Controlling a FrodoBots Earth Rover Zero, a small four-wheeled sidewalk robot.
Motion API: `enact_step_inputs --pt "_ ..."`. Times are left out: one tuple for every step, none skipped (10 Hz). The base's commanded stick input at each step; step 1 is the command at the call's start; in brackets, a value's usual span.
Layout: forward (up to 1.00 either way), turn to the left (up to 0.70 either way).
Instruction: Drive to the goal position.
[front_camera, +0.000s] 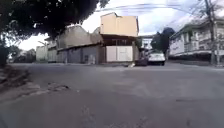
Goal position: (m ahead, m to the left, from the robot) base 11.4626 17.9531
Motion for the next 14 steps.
enact_step_inputs --pt "1.0 0.07" --pt "1.0 0.07" --pt "1.0 0.07" --pt "1.0 0.07" --pt "1.0 0.07" --pt "1.0 0.07" --pt "1.0 0.11" --pt "1.0 0.47" --pt "1.0 0.47" --pt "1.0 0.47" --pt "1.0 0.47" --pt "1.0 0.47" --pt "1.0 0.47" --pt "1.0 0.47"
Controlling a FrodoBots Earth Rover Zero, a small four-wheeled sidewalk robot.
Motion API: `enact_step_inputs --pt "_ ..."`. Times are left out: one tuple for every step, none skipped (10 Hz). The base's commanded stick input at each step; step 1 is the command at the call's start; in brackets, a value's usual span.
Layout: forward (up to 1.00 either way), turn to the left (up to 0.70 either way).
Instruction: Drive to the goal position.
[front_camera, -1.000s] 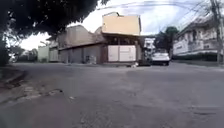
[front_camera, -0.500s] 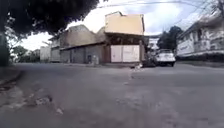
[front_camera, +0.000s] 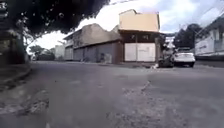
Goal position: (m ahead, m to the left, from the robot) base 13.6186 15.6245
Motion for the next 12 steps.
enact_step_inputs --pt "1.0 0.07" --pt "1.0 0.07" --pt "1.0 0.07" --pt "1.0 0.07" --pt "1.0 0.07" --pt "1.0 0.11" --pt "1.0 0.32" --pt "1.0 0.47" --pt "1.0 0.2" --pt "1.0 0.07" --pt "1.0 0.07" --pt "1.0 0.07"
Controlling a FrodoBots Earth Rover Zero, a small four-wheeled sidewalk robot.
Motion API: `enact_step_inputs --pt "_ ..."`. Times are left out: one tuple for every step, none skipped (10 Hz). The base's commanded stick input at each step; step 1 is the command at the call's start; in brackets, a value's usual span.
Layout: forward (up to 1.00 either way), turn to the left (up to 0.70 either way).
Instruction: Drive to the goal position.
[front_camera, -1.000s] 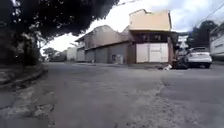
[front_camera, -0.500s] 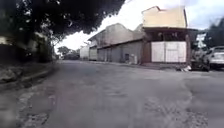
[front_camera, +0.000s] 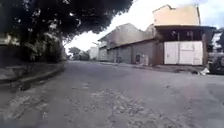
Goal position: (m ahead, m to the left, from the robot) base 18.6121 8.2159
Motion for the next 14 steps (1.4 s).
enact_step_inputs --pt "1.0 0.39" --pt "1.0 0.47" --pt "1.0 0.47" --pt "1.0 0.47" --pt "1.0 0.47" --pt "1.0 0.14" --pt "1.0 0.07" --pt "1.0 0.07" --pt "1.0 0.07" --pt "1.0 0.07" --pt "1.0 0.42" --pt "1.0 0.47" --pt "1.0 0.25" --pt "1.0 0.07"
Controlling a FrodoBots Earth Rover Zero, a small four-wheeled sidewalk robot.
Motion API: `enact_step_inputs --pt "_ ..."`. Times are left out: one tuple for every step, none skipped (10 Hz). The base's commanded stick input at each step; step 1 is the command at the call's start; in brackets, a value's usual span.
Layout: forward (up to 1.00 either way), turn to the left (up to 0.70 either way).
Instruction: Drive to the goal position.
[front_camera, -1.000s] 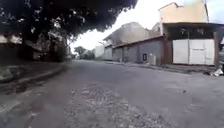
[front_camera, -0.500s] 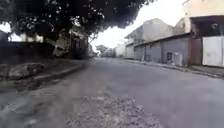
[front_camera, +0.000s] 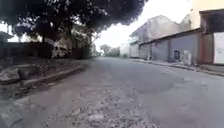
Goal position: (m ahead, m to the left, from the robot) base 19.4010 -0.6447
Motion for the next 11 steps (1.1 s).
enact_step_inputs --pt "1.0 0.07" --pt "1.0 0.07" --pt "1.0 0.07" --pt "1.0 0.07" --pt "1.0 0.07" --pt "1.0 0.07" --pt "1.0 0.07" --pt "1.0 -0.05" --pt "1.0 -0.33" --pt "1.0 -0.33" --pt "1.0 -0.33"
